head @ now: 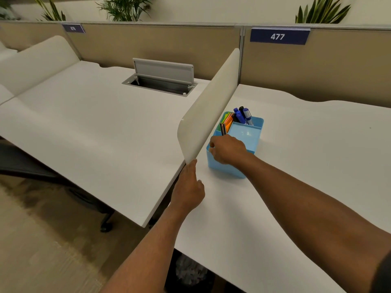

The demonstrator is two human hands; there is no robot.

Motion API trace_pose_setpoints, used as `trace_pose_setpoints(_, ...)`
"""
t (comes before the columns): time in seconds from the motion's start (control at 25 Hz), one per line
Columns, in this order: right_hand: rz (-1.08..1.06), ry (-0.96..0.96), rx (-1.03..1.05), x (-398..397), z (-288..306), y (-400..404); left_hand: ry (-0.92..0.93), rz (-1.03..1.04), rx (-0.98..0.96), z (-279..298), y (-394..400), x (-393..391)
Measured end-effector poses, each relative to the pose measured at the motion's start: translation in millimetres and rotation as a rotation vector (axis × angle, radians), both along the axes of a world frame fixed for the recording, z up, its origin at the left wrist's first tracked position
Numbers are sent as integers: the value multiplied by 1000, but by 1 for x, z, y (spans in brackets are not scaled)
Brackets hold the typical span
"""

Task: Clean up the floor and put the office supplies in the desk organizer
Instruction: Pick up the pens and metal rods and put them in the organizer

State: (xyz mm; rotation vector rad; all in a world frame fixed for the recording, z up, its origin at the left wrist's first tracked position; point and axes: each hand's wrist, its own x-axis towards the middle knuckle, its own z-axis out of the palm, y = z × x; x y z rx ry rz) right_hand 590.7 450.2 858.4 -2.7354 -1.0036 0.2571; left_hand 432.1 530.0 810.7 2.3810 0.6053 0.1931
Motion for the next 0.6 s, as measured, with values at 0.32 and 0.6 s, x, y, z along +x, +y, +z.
trace_pose_setpoints(0.32, -123, -92, 485, -39, -12, -35, -44, -41, 68, 5, -7, -2)
trace_pose_setpoints(0.6, -259, -152, 480, -123, -41, -84, -28, -185, 69, 7, -18, -30)
